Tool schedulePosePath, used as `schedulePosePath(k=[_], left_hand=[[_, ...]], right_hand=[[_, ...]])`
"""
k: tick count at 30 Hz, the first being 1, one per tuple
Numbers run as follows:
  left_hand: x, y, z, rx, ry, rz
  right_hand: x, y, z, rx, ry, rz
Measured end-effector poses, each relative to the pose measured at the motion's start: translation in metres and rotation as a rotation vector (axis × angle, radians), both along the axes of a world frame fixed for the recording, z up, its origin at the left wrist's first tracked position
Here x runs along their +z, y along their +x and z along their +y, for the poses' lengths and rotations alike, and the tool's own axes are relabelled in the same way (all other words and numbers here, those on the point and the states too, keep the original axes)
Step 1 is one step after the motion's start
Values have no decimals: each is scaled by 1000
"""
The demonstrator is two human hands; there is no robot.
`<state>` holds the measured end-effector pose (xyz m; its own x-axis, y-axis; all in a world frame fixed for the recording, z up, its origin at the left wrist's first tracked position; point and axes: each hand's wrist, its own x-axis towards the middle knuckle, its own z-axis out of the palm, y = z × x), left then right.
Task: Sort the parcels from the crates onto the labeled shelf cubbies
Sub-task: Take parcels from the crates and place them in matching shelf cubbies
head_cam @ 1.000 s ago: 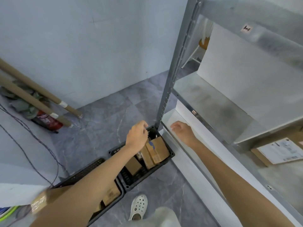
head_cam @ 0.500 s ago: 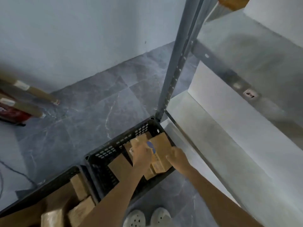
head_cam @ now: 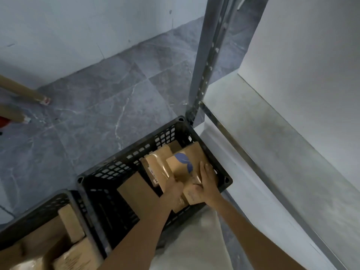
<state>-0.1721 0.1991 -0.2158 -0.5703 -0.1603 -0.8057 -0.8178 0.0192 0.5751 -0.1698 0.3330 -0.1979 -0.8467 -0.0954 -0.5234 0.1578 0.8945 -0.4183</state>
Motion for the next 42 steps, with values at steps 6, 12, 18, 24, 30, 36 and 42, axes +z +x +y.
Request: schedulePosePath(k=[6,12,18,24,30,36,42], left_hand=[[139,10,-26,162,156,106],[324,-5,-57,91,89,264],[498,-24,-84,30,96,426],[629,-16,-109,-42,187,586],[735,5,-103,-271,396,681],[818,26,-68,-333,282,878],[871,77,-25,-319,125,1098]], right_hand=[[113,-2,1,-137,-411,42],[300,-18,-24,-209,-741,49],[481,-34,-51,-235,-829,102],[628,-21,-42,-242,-1008,129],[739,18,-23,-247,-1124,196],[822,66,11,-324,-1063,544],[880,142,22,-352,-892,778]])
